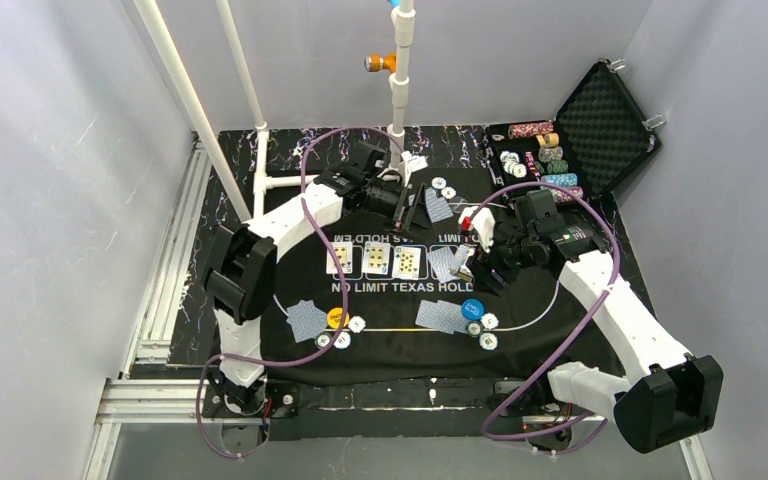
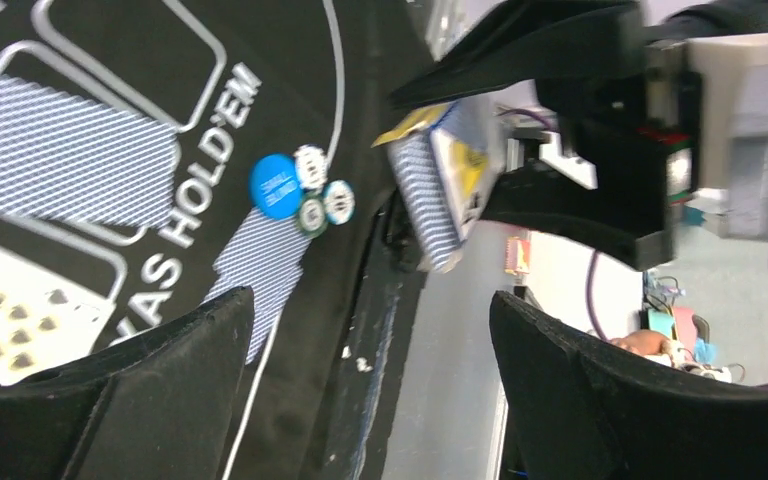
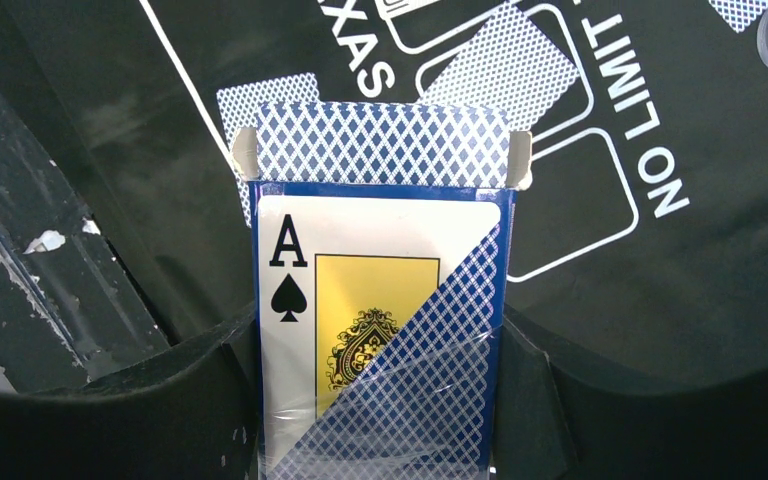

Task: Distribute texas hold em gaming equipment

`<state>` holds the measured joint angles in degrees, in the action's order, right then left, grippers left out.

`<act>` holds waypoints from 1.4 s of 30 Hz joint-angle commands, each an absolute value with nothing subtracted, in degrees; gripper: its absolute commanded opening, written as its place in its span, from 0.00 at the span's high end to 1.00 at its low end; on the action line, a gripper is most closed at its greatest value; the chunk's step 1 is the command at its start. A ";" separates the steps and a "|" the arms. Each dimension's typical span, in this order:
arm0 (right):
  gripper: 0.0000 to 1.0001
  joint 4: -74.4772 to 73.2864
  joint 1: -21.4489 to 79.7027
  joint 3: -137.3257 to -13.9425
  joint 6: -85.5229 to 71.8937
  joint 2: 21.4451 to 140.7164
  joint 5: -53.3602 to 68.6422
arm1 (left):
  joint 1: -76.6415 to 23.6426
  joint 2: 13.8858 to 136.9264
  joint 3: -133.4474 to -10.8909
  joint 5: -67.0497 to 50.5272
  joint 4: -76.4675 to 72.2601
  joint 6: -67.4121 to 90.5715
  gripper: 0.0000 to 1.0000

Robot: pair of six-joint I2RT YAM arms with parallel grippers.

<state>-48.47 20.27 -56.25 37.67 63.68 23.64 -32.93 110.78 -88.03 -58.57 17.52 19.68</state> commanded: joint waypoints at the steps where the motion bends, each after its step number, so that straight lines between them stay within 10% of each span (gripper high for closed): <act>1: 0.99 -46.42 20.38 -58.11 38.24 62.75 28.22 | -35.87 108.30 -86.02 -63.41 7.56 27.90 0.13; 28: 0.99 -48.28 20.39 -58.34 39.79 60.99 29.31 | -36.83 112.36 -86.04 -63.95 7.04 28.97 0.50; 42: 0.99 -47.90 20.39 -58.64 39.31 62.31 29.36 | -38.94 112.05 -85.31 -64.28 -0.40 32.37 0.23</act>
<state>-49.41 20.27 -56.25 39.22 62.33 27.57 -37.30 112.51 -82.76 -62.19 -0.25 32.18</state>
